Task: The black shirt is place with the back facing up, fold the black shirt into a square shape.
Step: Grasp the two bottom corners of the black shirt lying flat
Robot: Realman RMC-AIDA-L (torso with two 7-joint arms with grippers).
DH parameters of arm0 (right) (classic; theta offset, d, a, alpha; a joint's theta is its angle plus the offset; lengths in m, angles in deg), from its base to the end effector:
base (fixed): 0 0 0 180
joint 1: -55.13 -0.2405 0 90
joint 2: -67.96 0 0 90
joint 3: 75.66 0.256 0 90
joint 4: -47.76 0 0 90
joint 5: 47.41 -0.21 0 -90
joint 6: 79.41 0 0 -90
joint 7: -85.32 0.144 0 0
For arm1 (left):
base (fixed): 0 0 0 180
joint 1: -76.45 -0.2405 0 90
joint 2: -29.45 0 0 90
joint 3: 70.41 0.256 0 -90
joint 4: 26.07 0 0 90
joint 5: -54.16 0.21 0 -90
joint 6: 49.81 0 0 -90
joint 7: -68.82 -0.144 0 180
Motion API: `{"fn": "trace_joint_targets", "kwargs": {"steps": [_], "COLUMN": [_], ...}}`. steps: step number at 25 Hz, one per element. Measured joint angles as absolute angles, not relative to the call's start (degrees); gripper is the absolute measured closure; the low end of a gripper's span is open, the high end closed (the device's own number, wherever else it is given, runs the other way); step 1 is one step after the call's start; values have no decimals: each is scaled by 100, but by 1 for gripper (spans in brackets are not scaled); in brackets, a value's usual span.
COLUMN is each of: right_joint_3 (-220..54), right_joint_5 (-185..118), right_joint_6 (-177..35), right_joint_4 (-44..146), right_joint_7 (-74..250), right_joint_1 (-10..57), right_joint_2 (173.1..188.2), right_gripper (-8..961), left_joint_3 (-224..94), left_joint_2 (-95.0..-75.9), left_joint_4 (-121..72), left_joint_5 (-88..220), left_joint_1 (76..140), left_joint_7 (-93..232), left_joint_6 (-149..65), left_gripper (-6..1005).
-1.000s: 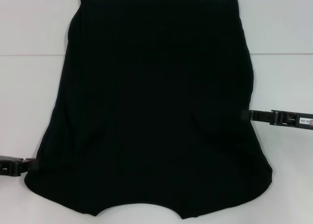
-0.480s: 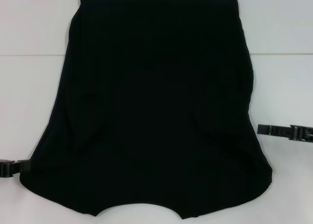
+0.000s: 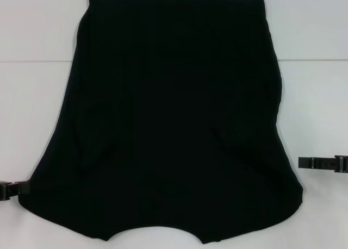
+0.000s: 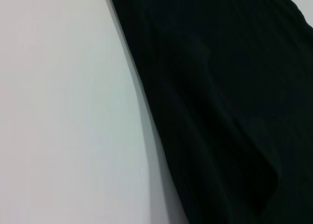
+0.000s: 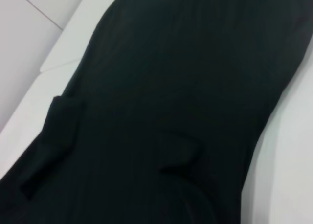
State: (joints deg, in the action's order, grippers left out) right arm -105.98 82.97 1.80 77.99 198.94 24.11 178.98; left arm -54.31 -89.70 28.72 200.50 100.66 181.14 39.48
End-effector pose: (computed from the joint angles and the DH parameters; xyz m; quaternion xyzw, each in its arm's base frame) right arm 0.3374 0.3340 0.0390 -0.8063 0.5483 0.1605 0.1533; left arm -0.3704 0.2822 0.0765 -0.7908 -0.5534 -0.0979 0.2426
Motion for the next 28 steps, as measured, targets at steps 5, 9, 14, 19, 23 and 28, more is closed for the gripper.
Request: {"fn": "trace_joint_targets", "kwargs": {"steps": [5,9,14,19,23,28], "right_joint_3": [-10634,-10736,-10775,-10768,-10780,-10764], "right_joint_5": [8542,8600,8696,8723,8723,8723], "right_joint_6": [193,108,-20,-28,-31,43], "right_joint_4": [7797,7658,7452,7440,7440,7441], "right_joint_7": [19896,19896,19896,19900,19929,19937], "right_joint_1": [2328,2250,2148,2145,2162,2182], "right_joint_2": [17958,17995,18001,18008,18010,17998], "right_gripper": [375,375,376,377,378,379], "left_joint_3": [-5435,-5433,-5419,-5419,-5404,-5395], "left_joint_2": [-8958,-8955,-8955,-8946,-8946,-8946], "left_joint_4": [2870,2868,2868,2869,2868,2869], "left_joint_5": [20088,20117,20120,20121,20121,20121], "left_joint_1": [10090,10099,10106,10114,10116,10131], "left_joint_7": [18114,18114,18114,18114,18114,18114], "left_joint_6": [3966,3960,3960,3958,3944,3937], "left_gripper": [973,973,973,972,972,972]}}
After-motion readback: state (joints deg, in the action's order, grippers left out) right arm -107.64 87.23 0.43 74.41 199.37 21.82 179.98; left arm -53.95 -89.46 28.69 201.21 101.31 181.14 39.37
